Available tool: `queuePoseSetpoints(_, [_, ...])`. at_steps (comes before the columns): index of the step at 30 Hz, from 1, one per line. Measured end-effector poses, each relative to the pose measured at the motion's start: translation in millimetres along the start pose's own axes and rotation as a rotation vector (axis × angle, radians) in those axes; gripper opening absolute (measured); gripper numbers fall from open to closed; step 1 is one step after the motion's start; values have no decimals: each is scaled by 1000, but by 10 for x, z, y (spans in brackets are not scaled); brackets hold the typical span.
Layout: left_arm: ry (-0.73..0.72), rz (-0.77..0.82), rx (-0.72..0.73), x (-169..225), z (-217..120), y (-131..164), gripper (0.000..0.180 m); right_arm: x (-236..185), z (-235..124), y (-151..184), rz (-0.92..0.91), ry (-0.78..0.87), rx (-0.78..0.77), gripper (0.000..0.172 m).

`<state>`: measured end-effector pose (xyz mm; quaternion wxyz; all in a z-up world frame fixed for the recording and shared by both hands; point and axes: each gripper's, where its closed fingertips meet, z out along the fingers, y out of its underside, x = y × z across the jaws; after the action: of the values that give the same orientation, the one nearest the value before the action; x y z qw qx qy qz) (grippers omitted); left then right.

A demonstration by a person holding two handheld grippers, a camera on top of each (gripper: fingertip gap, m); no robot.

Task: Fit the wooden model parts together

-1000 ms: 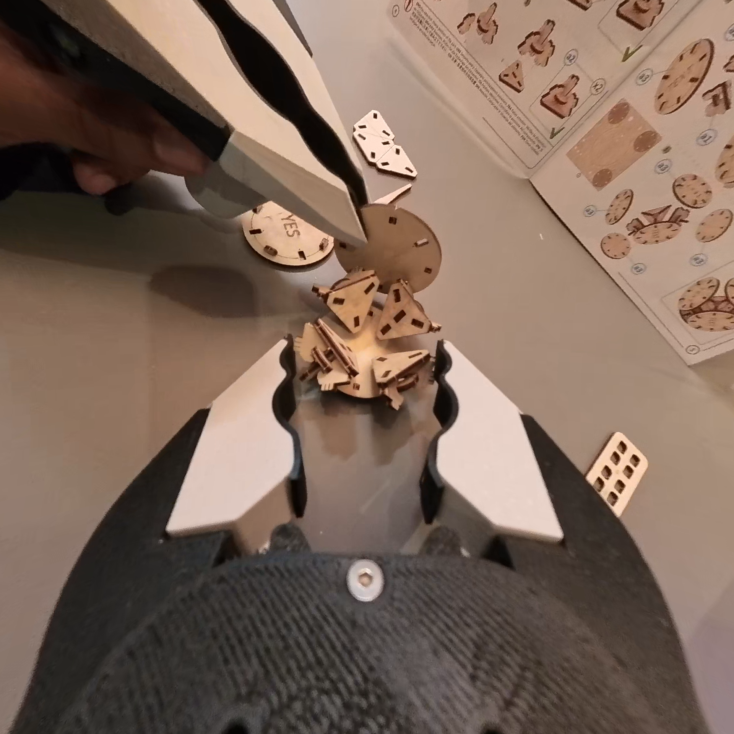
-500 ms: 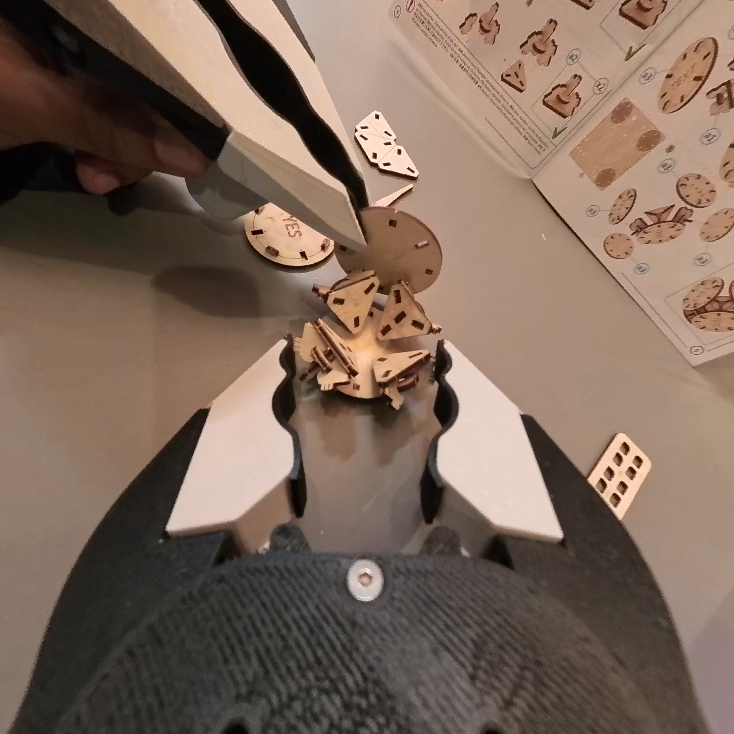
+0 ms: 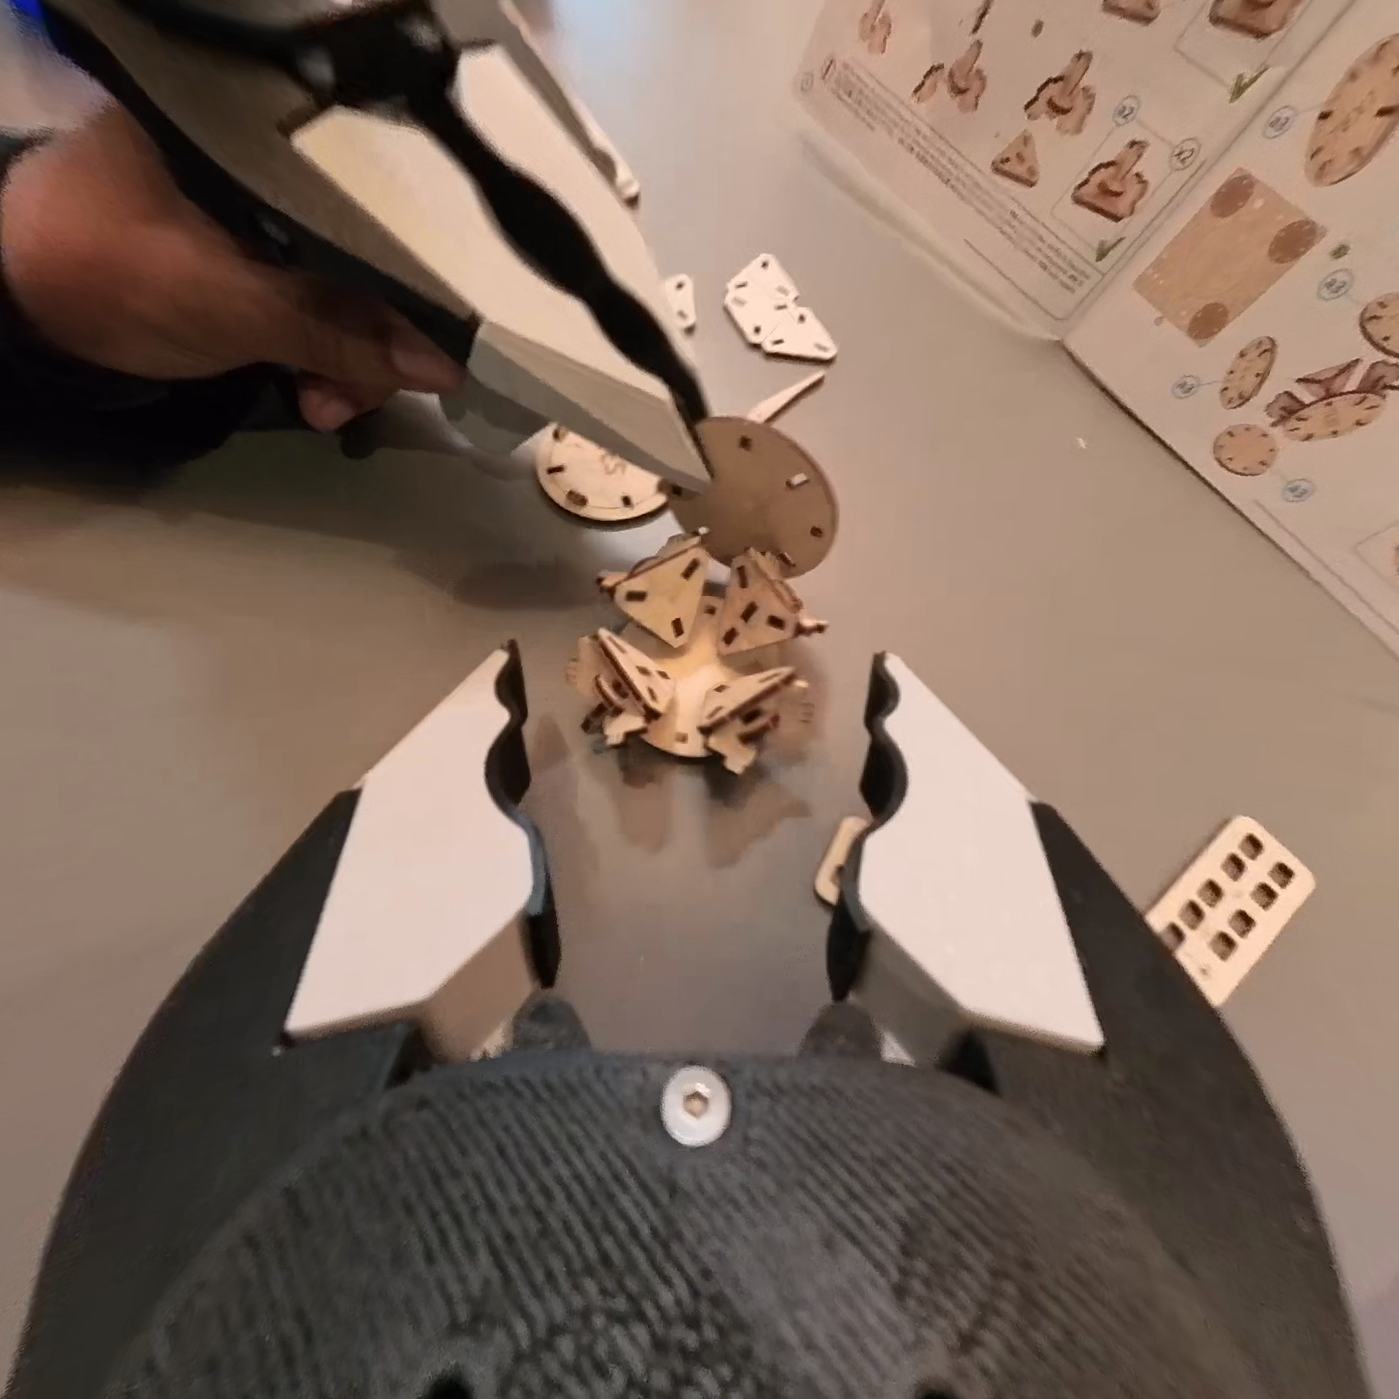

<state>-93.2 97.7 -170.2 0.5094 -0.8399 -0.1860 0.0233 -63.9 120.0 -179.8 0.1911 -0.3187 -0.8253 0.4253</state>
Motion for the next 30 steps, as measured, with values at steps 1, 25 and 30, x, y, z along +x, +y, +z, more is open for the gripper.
queuePoseSetpoints(1, [2,0,1,1,-2,0,0,53,-48,-32,27,-5,27,89])
queuePoseSetpoints(25, [22,65,-19,25,-77,30,0,-452,-155,93,404,-484,-102,71])
queuePoseSetpoints(30, [54,97,-10,69,-87,21,0,-105,-203,-31,409,-386,41,60])
